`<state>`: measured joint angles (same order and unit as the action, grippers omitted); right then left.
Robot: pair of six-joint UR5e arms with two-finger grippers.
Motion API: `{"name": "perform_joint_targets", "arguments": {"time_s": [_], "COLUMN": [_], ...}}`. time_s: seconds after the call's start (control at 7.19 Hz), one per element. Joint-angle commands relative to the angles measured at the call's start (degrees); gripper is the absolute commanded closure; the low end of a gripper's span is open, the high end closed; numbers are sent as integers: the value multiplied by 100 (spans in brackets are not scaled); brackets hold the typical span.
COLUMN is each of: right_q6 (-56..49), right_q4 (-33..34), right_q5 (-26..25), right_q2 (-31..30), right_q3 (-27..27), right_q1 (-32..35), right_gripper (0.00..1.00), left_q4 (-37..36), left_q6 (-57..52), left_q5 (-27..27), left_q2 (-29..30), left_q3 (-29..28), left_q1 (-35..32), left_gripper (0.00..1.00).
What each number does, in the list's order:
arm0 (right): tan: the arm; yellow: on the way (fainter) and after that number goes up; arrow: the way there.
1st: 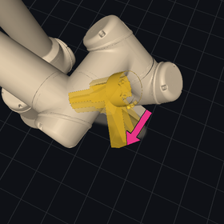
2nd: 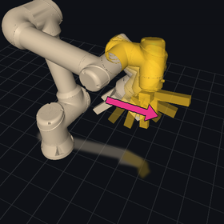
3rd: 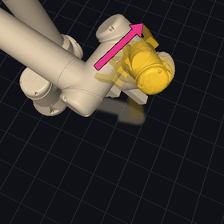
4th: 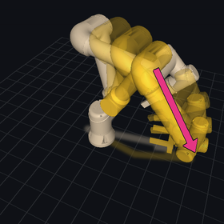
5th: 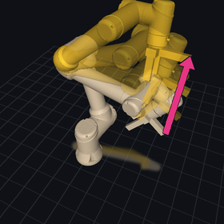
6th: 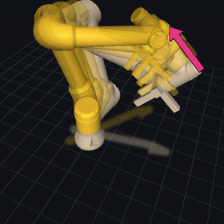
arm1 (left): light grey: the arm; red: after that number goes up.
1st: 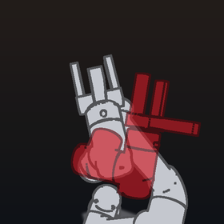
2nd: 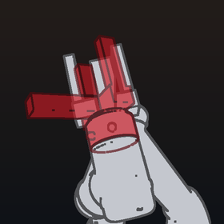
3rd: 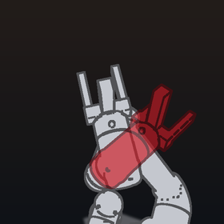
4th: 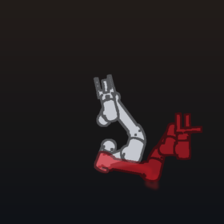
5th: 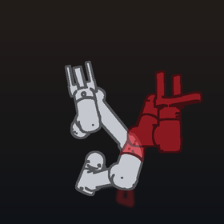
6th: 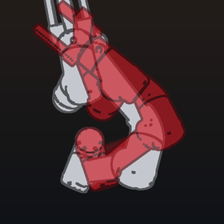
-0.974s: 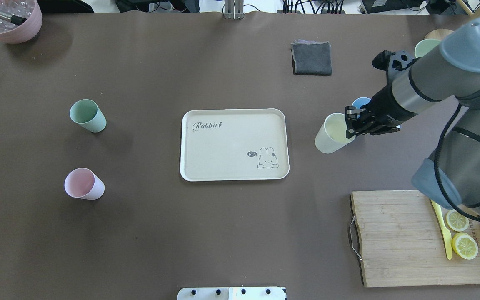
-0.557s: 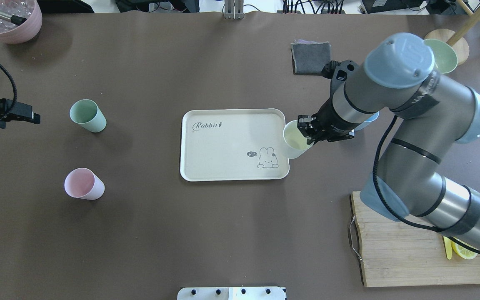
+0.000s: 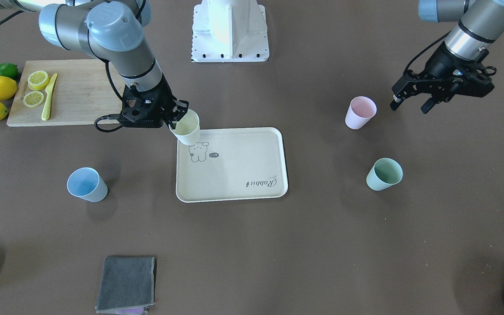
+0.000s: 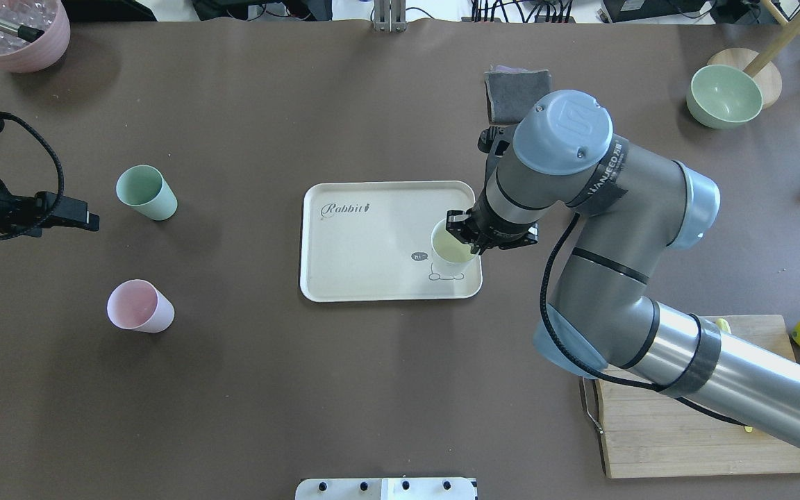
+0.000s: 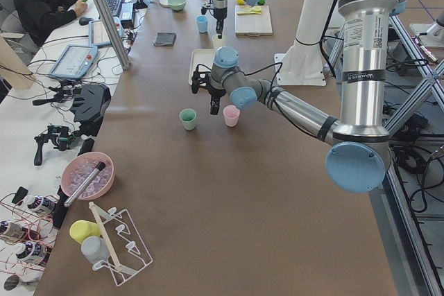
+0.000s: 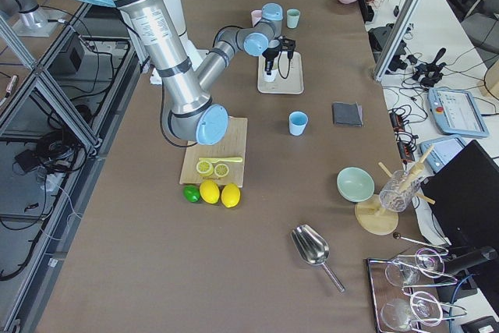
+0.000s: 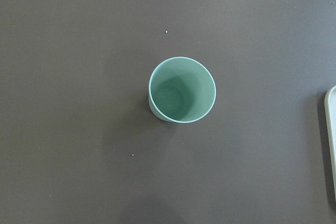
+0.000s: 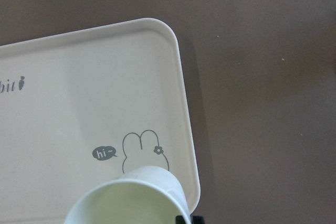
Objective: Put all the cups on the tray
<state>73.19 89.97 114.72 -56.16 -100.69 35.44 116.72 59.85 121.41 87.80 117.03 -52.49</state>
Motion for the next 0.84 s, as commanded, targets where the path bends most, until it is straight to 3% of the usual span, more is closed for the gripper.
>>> {"name": "perform_joint_targets", "arguments": {"time_s": [0.0,0.42,0.7], "right_q6": [2,-24,28], "right_q4": [-6,-15,-704], "right_q5": [-64,-152,-152], "right_q2": [167,193,176], "right_q3": [278,401,785], "right_q1": [-19,-19,-46], "right_gripper": [100,100,100], "left_q4": [0,0,0], "left_q6": [9,36,53], "left_q5": [-214,-302,-723], "left_q2": [-44,-88,-167], "left_q3": [21,30,83], "left_q1": [248,599,1029], "left_gripper": [2,2,2]}}
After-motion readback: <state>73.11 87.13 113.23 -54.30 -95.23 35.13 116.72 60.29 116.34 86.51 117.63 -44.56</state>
